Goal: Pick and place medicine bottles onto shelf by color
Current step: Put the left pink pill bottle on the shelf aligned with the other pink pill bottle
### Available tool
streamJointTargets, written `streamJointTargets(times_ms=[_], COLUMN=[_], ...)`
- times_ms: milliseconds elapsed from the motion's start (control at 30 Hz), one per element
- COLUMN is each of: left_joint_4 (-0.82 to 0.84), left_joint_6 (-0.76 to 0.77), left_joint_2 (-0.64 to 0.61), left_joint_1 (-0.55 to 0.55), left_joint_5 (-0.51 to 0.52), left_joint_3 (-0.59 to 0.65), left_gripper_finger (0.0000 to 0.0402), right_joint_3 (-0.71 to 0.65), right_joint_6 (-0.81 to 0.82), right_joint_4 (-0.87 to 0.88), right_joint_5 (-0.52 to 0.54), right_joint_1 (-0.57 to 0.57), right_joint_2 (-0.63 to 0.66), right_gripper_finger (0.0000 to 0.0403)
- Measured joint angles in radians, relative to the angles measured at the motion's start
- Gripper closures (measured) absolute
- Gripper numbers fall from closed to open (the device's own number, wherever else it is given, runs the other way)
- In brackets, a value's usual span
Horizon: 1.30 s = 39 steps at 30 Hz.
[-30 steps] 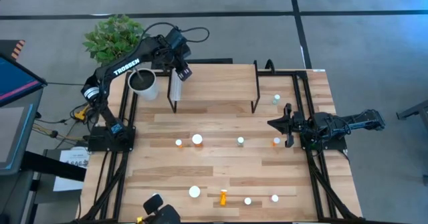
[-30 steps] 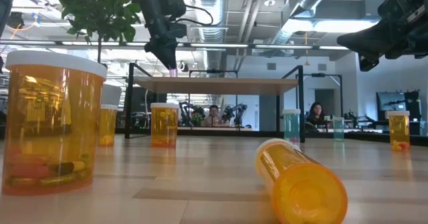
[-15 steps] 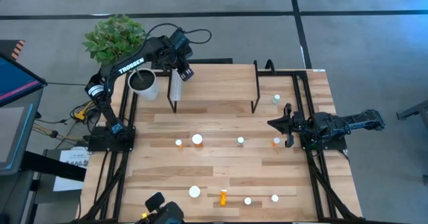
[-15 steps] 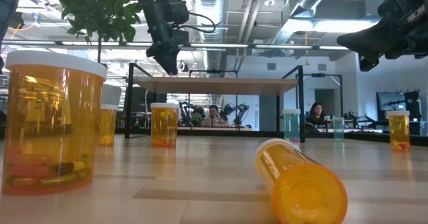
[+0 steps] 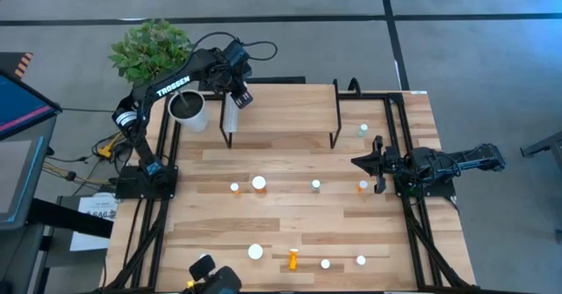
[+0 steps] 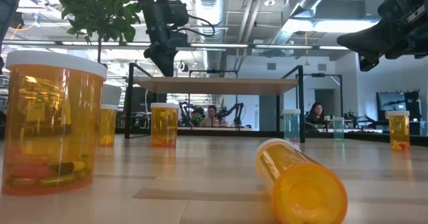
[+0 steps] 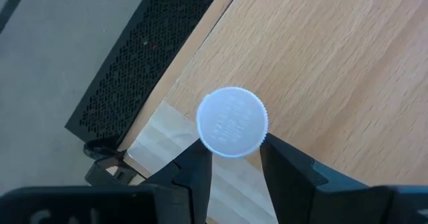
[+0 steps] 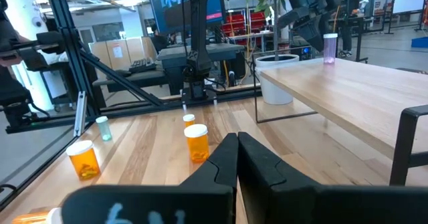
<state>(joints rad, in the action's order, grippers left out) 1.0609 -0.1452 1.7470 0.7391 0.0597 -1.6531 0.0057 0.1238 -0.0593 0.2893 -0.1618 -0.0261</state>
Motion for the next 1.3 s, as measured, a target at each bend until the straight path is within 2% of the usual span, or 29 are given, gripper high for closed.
streamJointTargets(times_ms=[233,633,733,867,1067,1300], left_joint_4=[0.045,0.06,0.072,0.069,0.005,-0.254], left_joint_6=[0.001,-0.003,-0.001,0.009,0.041,0.11], left_joint_2=[0.0,-0.122,-0.17,-0.251,-0.382,-0.577], left_joint_1=[0.0,-0.003,-0.022,-0.086,-0.249,-0.45], left_joint_5=[0.0,-0.003,-0.051,-0.105,-0.1,-0.099], left_joint_3=[0.0,0.0,-0.001,0.002,0.047,0.269], left_gripper_finger=[0.0285,0.0207,0.0196,0.0194,0.0201,0.0203], right_joint_3=[0.0,0.0,0.0,0.0,0.0,0.0], right_joint_6=[0.0,0.0,0.0,0.0,0.0,0.0], right_joint_4=[0.0,0.0,0.0,0.0,0.0,0.0], right_joint_5=[0.0,0.0,0.0,0.0,0.0,0.0], right_joint_1=[0.0,0.0,0.0,0.0,0.0,0.0], right_joint_2=[0.0,0.0,0.0,0.0,0.0,0.0], right_gripper_finger=[0.0369,0.0369,0.0369,0.0369,0.0369,0.0369])
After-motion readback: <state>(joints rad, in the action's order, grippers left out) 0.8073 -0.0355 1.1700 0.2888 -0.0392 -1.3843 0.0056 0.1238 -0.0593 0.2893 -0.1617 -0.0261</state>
